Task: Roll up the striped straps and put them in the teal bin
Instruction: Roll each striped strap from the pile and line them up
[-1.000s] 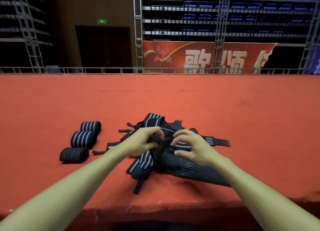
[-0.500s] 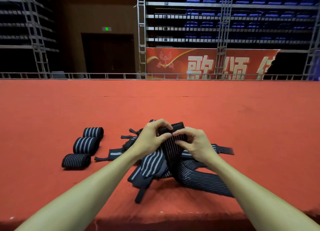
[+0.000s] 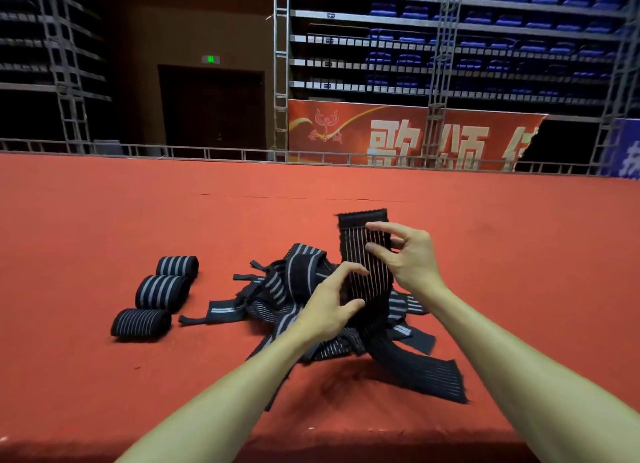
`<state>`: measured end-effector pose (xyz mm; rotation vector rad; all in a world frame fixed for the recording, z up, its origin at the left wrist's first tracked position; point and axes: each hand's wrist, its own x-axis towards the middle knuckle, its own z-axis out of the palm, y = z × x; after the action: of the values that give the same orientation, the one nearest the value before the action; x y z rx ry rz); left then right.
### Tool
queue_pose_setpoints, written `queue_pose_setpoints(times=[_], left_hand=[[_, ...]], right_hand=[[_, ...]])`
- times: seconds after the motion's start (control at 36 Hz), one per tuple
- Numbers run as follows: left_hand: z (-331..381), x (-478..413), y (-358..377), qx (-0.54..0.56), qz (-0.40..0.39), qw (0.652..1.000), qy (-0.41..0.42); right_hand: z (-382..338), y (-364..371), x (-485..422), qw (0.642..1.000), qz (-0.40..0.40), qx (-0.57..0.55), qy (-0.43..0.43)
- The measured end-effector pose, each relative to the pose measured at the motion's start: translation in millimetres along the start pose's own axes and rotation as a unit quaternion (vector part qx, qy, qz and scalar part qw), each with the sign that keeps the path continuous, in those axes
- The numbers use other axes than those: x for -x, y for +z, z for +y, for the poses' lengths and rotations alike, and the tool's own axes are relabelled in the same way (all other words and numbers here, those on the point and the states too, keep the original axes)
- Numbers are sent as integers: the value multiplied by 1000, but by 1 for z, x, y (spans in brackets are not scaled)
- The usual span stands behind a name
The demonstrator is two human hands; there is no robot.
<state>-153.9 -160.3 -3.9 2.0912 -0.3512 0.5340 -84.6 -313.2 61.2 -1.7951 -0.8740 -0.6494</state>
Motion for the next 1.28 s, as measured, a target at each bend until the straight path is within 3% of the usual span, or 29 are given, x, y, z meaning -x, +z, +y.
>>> queue_pose_setpoints(times=[0.28,0.58,0.83,0.97,1.28], left_hand=[[12,-7,8,71,-28,997,-14],[36,-8,28,69,-50,996,-26],[46,-2,39,111,-93,989,-12],[41,13,53,156,-138,977,-52],[-8,31,103,-83,-189,975,-84]], right_hand=[[-34,-40,-32,1000,-20,2,-16],[-63,-84,-55,993,110,-14,-31],[-41,-122,-60,989,139,44,-22],[-12,-133,-45,988,145,51,27],[55,-104,25,986,106,48,117]])
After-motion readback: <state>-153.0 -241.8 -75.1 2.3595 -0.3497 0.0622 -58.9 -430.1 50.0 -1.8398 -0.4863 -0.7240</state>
